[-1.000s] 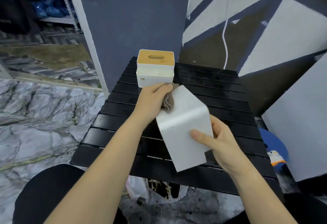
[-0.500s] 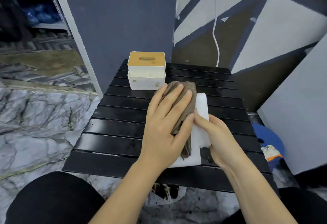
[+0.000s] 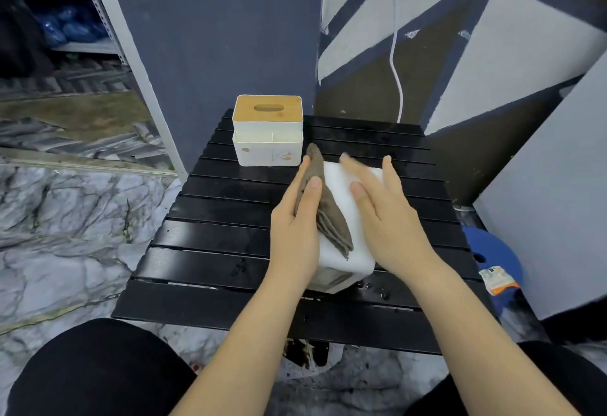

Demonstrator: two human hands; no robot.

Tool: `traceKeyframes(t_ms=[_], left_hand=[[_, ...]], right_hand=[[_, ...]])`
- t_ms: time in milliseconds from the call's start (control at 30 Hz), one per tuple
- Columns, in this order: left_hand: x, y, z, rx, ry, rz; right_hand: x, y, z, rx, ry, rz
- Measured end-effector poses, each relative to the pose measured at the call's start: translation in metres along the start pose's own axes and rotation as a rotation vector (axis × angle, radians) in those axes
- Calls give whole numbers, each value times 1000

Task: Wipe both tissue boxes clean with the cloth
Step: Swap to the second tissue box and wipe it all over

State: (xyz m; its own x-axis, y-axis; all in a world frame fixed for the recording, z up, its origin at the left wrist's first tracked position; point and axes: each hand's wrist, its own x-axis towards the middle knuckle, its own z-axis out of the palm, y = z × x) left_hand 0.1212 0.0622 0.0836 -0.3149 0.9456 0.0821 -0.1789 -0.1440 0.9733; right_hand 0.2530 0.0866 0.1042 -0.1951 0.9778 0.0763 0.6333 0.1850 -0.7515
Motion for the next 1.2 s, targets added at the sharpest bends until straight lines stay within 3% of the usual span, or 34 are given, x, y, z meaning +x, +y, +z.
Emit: traceKeyframes(t_ms=[67,200,467,733,867,1000,1100,1200], left_hand=[[5,-1,-2,9,-12,-23],[8,-9,-5,-14,-23,-141],[4,-29,5,-72,-63,-160],[6,-69,5,21,-129,-203],[13,-64,6,37,-125,-216],[17,-30,24,-38,-153,-362],[10,-5,40,-100,-227,-235],[-13,-2,50,235,-247,217]], right_hand=[[2,-1,-2,-84,-76,51],[5,5,-5,-89,-76,68],[3,25,-17,101,-44,38],[-3,45,-33,316,30,48],[-3,49,-33,385,29,56],[-3,49,-33,412,32,53],[-2,48,-32,402,44,45],[-4,50,-35,362,57,9]])
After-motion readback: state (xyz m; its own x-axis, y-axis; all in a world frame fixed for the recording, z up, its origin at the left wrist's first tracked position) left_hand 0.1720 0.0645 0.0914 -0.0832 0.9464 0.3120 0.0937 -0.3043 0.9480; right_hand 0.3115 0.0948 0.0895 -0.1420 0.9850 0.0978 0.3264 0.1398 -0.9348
